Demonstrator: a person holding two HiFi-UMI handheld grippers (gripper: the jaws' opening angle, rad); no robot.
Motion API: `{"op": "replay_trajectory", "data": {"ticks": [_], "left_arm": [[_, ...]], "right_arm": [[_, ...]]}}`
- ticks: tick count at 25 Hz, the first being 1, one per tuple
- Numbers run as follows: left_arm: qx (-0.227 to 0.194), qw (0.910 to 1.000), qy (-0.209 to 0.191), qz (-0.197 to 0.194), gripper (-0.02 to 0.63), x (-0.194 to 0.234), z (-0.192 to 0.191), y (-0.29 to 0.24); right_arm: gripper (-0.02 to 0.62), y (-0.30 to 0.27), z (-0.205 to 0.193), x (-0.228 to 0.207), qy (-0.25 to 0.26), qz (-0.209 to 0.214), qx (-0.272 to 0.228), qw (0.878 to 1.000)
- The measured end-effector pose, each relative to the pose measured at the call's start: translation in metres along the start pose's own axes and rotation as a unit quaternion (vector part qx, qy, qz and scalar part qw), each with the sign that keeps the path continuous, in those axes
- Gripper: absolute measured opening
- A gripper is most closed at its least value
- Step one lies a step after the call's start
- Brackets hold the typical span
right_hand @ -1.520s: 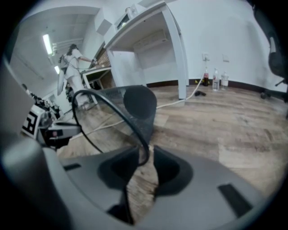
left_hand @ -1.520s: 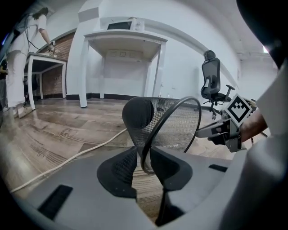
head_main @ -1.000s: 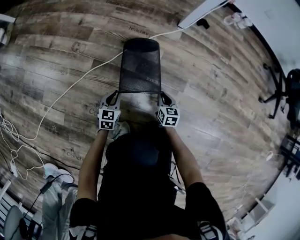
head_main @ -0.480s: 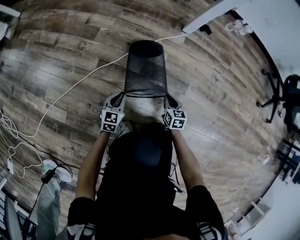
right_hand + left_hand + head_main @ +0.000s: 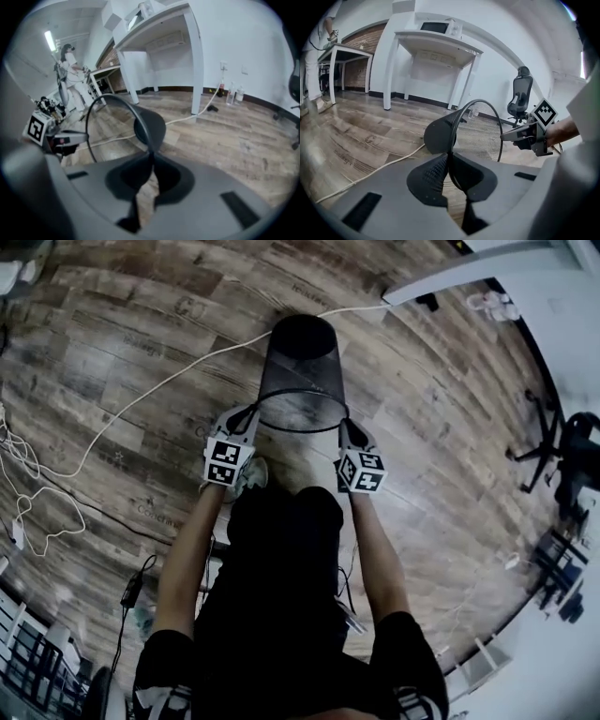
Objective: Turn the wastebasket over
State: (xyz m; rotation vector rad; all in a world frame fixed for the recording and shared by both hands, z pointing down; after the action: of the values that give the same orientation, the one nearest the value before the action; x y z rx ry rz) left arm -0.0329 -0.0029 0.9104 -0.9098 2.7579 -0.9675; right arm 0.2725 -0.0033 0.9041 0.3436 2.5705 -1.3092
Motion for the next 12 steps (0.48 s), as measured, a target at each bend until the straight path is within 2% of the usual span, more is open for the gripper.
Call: {"op": "replay_trajectory", "data": {"ticks": [6,12], "left_arm": [[0.035,0.9981,0.047,-0.017,0.066,-0.006,0.024,0.035],[0.073,0.9906,0.116,-0.004,0.071,-0.006,0.042,0.084]], "right_arm": [[0.052,0.033,0.030,0.020,-0.007,0.006,0.048,0.999],[0.046,0.059,0.051,0.053,-0.011,0.019,0.111,0.994]]}}
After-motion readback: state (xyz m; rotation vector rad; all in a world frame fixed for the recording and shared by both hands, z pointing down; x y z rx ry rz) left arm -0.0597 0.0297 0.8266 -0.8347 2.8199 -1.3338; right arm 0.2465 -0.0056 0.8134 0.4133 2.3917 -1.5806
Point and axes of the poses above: the fingertips, and each gripper's own axes: y backward along the fingers, x to its left, z out of its top, the point moved 9 cm from there along y, backward along the fingers, and after that the axes turned 11 degrees about -y, right-handed, at the moved point
